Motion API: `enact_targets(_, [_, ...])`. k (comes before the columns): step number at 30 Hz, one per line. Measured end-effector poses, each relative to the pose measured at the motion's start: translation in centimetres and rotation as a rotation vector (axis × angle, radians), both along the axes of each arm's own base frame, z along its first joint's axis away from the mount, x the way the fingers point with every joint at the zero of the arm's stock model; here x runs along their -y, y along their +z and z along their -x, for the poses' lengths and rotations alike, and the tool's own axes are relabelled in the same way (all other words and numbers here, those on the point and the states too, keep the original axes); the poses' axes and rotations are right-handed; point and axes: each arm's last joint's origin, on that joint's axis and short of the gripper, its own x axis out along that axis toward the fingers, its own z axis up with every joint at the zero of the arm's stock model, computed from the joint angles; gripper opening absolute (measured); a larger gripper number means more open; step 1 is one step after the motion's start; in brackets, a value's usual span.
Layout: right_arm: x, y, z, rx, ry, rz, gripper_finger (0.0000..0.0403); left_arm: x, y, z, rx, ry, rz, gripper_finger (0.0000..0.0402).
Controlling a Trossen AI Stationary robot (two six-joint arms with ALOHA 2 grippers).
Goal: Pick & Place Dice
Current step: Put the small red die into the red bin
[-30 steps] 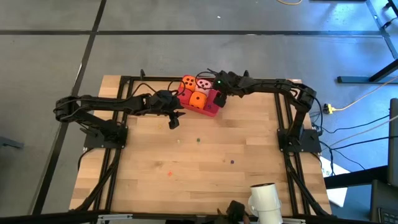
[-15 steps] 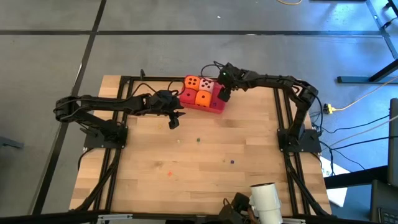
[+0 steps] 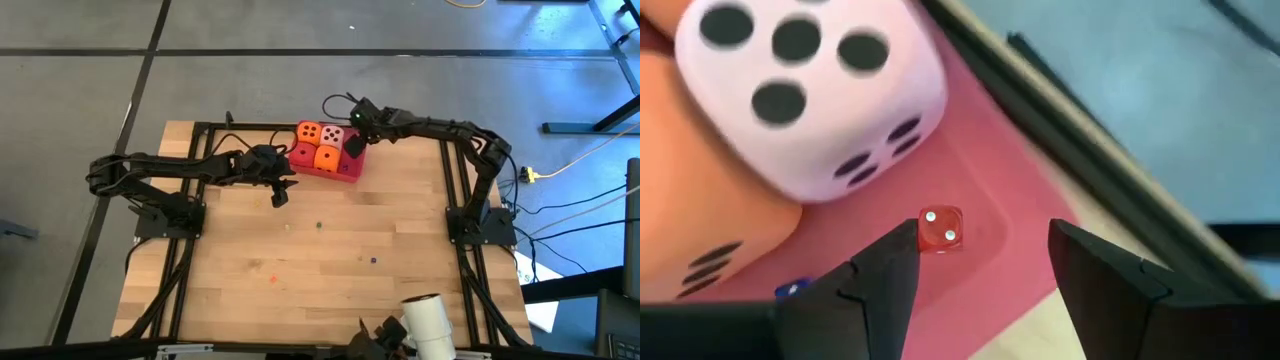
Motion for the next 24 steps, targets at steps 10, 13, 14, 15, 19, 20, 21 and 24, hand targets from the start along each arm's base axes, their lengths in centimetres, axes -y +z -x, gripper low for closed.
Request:
enact_targets(10, [-0.7,0.1,-0.4,-0.022,-0.032,0.036,0.0221,0.0,0.0,0.0,-0.001,0.0,0.0,0.013])
enact_targets(13, [-0.7,0.1,-0.3,-0.014,-0.078,0.024,0.0221,0.0,0.0,0.0,-0.001,0.0,0.001,0.013])
enact_targets(14, [-0.8,0.1,-0.3,-0.009,-0.084,0.019,0.0221,0.0,0.0,0.0,-0.001,0.0,0.001,0.013])
enact_targets(15, [-0.9,0.1,-0.4,-0.001,-0.093,0.015,0.0221,0.0,0.0,0.0,-0.001,0.0,0.001,0.013])
enact_targets(19, [-1.5,0.1,-0.8,0.006,-0.086,0.01,0.0221,0.0,0.0,0.0,-0.001,0.0,0.001,0.013])
enact_targets(20, [-1.6,0.1,-0.8,0.002,-0.088,0.018,0.0221,0.0,0.0,0.0,-0.001,0.0,0.001,0.013])
enact_targets(21, [-1.7,0.2,-0.8,0.002,-0.096,0.025,0.0221,0.0,0.0,0.0,-0.001,0.0,0.001,0.013])
enact_targets(24, [-1.9,0.7,-0.8,0.024,-0.137,0.034,0.0221,0.0,0.0,0.0,-0.001,0.0,0.001,0.013])
